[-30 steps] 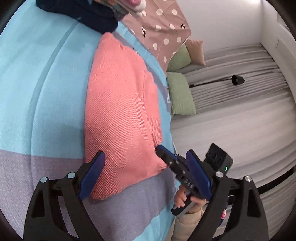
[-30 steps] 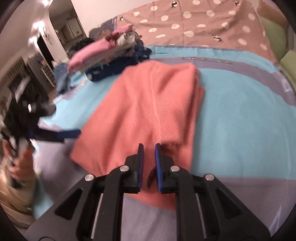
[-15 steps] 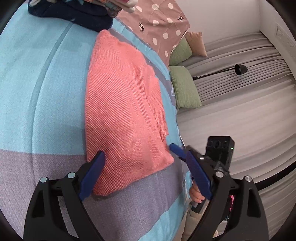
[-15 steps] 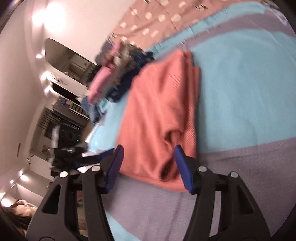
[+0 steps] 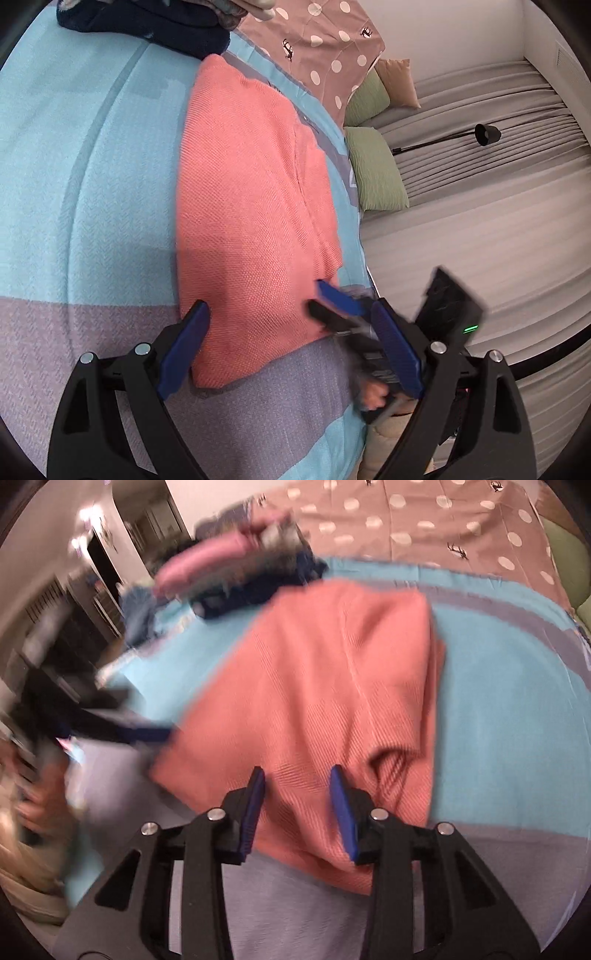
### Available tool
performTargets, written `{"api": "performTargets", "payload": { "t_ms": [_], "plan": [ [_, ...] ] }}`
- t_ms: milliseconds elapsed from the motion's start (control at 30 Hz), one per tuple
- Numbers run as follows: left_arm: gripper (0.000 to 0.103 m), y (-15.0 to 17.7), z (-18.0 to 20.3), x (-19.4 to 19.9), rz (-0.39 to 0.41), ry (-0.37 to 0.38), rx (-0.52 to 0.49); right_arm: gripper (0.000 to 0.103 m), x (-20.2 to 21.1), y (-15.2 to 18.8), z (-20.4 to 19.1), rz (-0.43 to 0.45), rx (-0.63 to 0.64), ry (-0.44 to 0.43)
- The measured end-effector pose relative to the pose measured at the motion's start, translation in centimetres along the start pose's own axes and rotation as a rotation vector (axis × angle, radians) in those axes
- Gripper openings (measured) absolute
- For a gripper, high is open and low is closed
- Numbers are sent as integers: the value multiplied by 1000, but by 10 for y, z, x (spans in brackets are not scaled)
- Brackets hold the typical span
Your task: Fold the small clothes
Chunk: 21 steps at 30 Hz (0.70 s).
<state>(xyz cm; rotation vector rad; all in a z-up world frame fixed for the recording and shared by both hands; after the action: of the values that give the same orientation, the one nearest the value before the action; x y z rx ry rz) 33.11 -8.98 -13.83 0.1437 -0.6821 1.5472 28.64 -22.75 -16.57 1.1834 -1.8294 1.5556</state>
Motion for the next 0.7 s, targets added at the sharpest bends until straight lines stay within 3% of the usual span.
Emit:
{"api": "performTargets", "payload": {
  "t_ms": [133,233,367,533,600,633,700],
  "plan": [
    [89,0,8,10,17,7,-26,37,11,9,11,22,-72,-48],
    [89,3,19,7,16,13,-68,37,15,11,3,10,-20,14],
    [89,13,25,-12,-45,54,-81,42,19,18,-4,4,41,87],
    [89,18,15,-37,-116,0,-73,49,24,24,1,-8,19,79],
    [89,12,17,-29,-119,17,-69,65,32,22,2,-28,0,69],
    [89,7,18,-22,-105,16,-69,80,36,18,4,-29,-9,79],
    [91,-7,15,-2,-47,6,-61,81,49,8,9,-6,-23,59]
  ]
}}
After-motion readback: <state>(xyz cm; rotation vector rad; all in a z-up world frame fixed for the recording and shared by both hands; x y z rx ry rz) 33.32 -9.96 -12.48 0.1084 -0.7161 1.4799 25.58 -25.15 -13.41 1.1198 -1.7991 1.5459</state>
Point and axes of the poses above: each gripper's, at about its wrist camera, not at the fingertips, and x roughly against the way its jaws point, z to its right, y to its underside, the point moved 4 cm from there along -x, roughly the way its jaws point, and after that the axes turned 6 degrees about -x, right-handed, at the moved point
